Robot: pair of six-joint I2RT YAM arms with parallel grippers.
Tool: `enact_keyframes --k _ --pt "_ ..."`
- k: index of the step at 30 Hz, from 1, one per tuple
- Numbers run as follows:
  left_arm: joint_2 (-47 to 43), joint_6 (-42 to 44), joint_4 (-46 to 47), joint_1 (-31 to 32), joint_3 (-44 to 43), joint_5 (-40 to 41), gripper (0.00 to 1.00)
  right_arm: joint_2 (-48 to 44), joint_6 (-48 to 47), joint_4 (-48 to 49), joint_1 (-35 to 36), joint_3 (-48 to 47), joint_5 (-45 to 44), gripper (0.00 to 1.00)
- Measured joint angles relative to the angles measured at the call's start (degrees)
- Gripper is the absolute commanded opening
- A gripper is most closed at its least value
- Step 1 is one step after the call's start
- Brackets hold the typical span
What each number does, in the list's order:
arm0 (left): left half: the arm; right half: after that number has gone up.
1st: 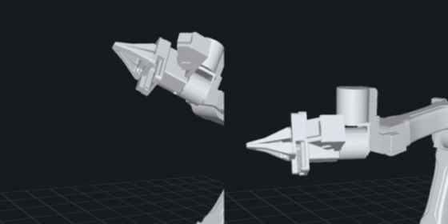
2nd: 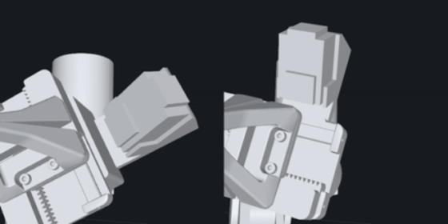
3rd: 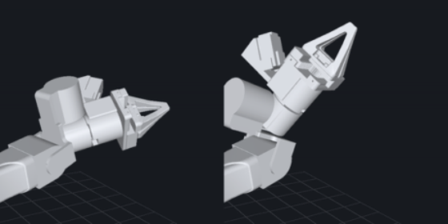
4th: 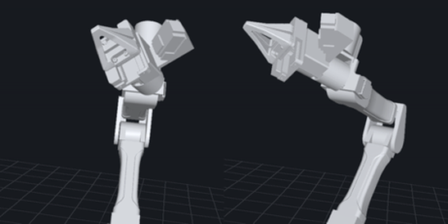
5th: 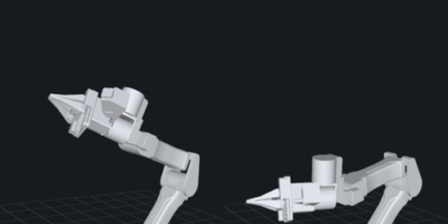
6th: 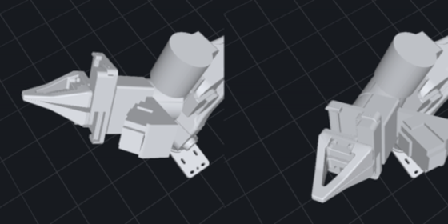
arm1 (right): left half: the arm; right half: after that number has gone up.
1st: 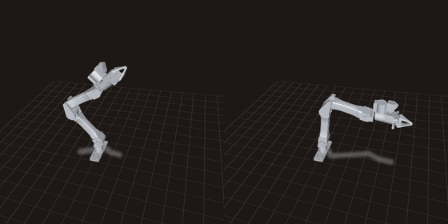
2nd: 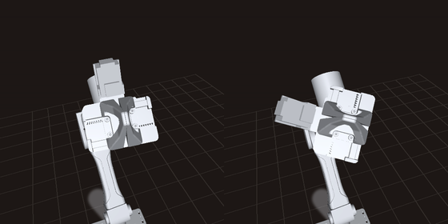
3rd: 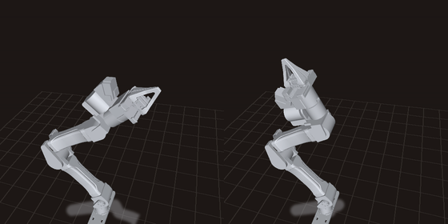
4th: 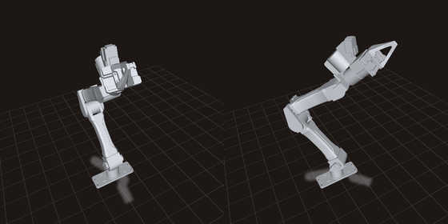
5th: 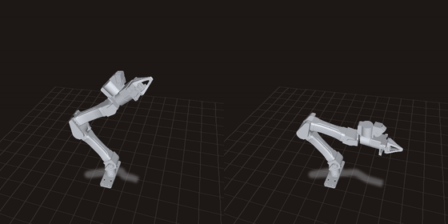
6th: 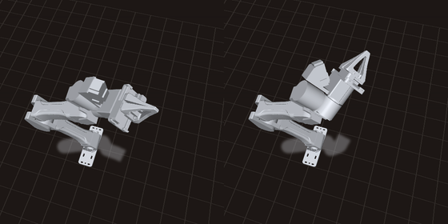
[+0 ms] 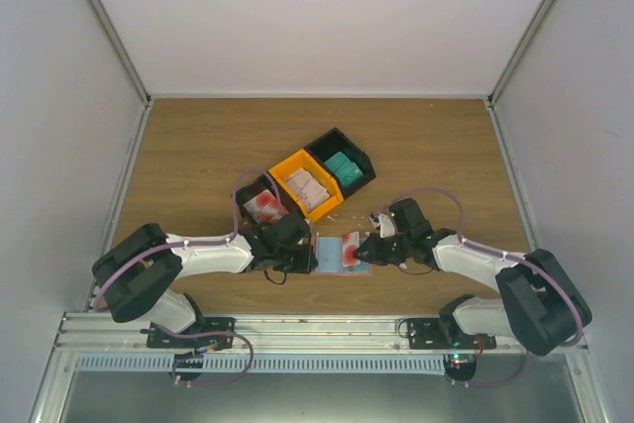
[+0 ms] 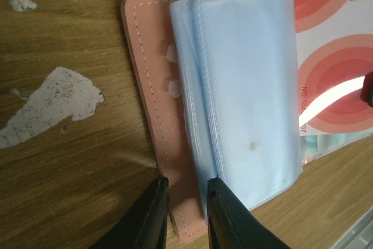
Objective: Put the credit cards into the card holder
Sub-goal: Insert the credit card into the card holder.
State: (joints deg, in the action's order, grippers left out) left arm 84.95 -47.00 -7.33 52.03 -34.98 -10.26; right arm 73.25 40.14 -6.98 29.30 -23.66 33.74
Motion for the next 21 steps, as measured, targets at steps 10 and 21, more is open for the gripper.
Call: enact_keyframes --k 10,21 --pt "0.74 -0.02 -2.80 0.76 -1.53 2.40 0.14 -0.04 1.84 1.27 -0.37 0.26 2.10 0.00" --pt "1.01 0.00 -4.07 1.22 -2.23 3.74 0.13 -4.26 2.34 -1.31 -0.33 0.31 1.51 0.00"
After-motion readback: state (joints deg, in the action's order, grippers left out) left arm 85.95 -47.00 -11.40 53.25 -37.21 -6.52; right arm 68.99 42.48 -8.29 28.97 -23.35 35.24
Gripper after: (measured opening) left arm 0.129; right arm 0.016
